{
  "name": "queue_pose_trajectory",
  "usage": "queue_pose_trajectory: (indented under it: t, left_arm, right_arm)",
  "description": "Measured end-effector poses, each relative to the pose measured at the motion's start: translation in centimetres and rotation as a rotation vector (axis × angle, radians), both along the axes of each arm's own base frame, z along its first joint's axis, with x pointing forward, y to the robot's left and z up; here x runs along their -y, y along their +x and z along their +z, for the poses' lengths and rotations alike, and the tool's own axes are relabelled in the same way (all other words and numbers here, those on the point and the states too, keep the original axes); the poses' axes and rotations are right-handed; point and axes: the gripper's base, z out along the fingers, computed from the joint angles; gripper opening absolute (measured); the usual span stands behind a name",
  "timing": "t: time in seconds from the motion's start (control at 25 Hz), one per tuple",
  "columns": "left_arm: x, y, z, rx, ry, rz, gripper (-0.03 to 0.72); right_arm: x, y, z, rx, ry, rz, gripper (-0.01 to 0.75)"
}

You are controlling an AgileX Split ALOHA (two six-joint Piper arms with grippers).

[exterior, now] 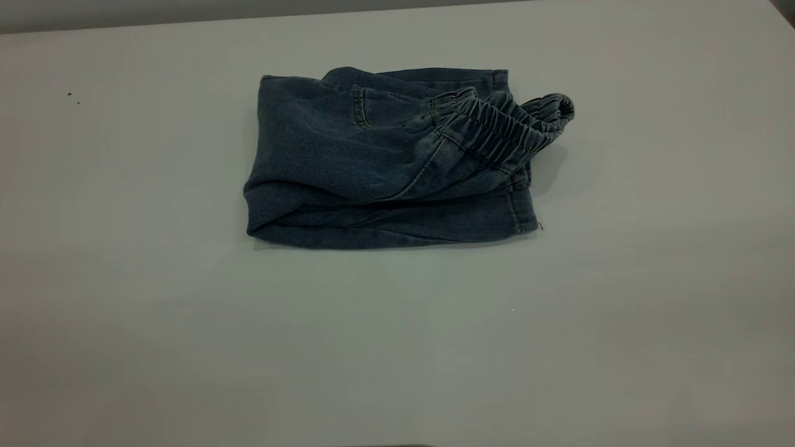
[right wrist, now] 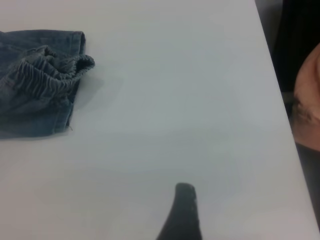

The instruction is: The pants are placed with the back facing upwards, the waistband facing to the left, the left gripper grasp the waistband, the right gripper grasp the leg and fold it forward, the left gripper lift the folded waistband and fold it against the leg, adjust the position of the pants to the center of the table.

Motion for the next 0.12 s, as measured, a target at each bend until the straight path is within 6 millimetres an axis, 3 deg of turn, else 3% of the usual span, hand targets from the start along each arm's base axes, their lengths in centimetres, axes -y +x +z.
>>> queue_pose_trajectory:
  t: [0.12]
  left_arm:
    - [0.01, 0.0, 0.0, 0.0, -0.001, 0.0, 0.587]
  right_arm:
    - [0.0, 0.0, 0.0, 0.0, 0.0, 0.0, 0.56]
